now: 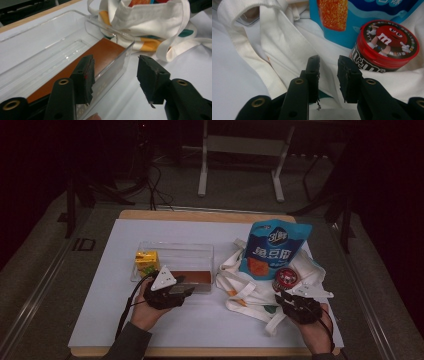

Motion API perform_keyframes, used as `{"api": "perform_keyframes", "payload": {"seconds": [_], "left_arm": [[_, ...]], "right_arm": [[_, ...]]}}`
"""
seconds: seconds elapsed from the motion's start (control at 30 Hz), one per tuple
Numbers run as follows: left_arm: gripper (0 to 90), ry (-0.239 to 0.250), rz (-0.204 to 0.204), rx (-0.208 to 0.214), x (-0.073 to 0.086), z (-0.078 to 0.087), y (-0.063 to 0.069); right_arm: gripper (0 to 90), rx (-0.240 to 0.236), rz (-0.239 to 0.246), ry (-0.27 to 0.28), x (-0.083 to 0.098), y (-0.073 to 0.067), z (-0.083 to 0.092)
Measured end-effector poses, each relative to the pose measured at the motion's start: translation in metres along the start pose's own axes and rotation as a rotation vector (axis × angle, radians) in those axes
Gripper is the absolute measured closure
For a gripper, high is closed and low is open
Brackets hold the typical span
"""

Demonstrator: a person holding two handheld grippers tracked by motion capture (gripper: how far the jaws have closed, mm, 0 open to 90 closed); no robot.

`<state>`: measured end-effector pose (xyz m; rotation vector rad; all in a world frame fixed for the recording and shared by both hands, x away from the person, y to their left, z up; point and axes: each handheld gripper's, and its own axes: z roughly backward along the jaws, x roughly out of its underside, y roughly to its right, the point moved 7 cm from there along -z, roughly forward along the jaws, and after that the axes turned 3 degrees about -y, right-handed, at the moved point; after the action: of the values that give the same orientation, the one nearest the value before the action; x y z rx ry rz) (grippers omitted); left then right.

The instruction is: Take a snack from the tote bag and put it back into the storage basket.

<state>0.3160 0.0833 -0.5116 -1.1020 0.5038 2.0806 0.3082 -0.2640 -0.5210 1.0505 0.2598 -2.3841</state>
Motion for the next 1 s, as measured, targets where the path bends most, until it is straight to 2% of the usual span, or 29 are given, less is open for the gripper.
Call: {"api": "perform_keyframes", "payload": {"seconds": [0.17,0.27,0.4,0.57,0.73,0.83,1.0], "left_arm": [[49.4,0.007,-0.004,0.013,0.006,-0.001,0.004],[49.9,-0.008,-0.004,0.007,0.013,-0.003,0.006],[50.6,-0.019,-0.007,0.028,0.023,-0.006,0.009],[49.4,0.023,-0.026,0.070,0.031,-0.009,0.012],[47.8,-0.016,-0.012,0.095,0.043,-0.020,0.011],[48.0,-0.009,-0.013,0.106,0.045,-0.022,0.011],[48.1,-0.036,-0.022,0.121,0.050,-0.030,0.013]], "right_arm": [[70.9,-0.001,-0.001,0.004,-0.003,0.002,0.001],[70.8,-0.003,-0.007,0.008,-0.004,0.004,0.002],[70.6,-0.003,-0.013,0.011,-0.005,0.007,0.004],[69.9,-0.003,-0.017,0.014,-0.008,0.010,0.005],[68.9,-0.013,-0.025,0.018,-0.012,0.011,0.006],[68.9,-0.014,-0.021,0.015,-0.013,0.012,0.005],[67.6,-0.016,-0.016,0.013,-0.017,0.012,0.005]]}}
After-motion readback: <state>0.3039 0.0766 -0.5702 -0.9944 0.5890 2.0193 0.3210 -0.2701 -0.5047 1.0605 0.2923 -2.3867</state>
